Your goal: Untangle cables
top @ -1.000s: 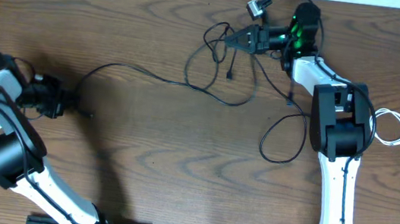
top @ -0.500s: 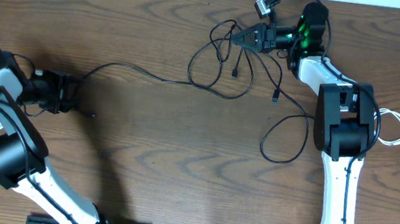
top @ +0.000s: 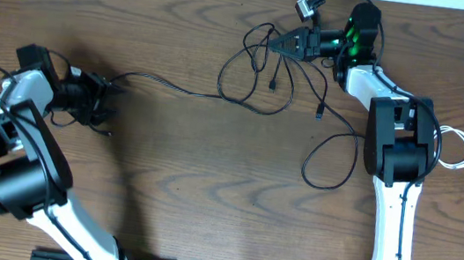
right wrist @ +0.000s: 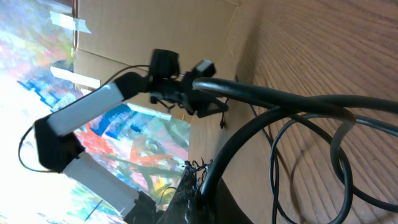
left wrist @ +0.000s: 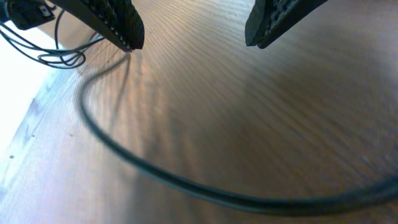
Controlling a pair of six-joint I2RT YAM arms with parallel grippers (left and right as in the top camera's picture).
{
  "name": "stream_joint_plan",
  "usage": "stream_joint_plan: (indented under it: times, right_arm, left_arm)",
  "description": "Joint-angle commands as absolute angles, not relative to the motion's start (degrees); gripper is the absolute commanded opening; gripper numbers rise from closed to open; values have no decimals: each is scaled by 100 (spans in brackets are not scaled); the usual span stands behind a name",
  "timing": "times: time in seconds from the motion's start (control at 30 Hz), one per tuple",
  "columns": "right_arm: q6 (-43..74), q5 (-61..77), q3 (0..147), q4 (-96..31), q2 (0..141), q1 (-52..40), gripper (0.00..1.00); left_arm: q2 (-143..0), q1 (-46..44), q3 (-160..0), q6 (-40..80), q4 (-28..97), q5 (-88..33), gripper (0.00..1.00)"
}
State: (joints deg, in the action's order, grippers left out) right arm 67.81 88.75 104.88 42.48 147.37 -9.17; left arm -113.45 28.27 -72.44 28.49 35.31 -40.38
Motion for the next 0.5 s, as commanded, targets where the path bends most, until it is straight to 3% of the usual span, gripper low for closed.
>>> stream_joint_plan:
  times: [0.0, 0.47]
  right_arm:
    - [6724, 8910, 10462, 4261, 14626, -972, 1]
    - [6722, 8908, 10462, 4263, 14626, -1055, 1]
  left_arm:
    - [-10742, 2512, -7223, 2768, 3581, -3273, 60]
    - [-10707, 725, -7220, 3638, 3529, -1706, 65]
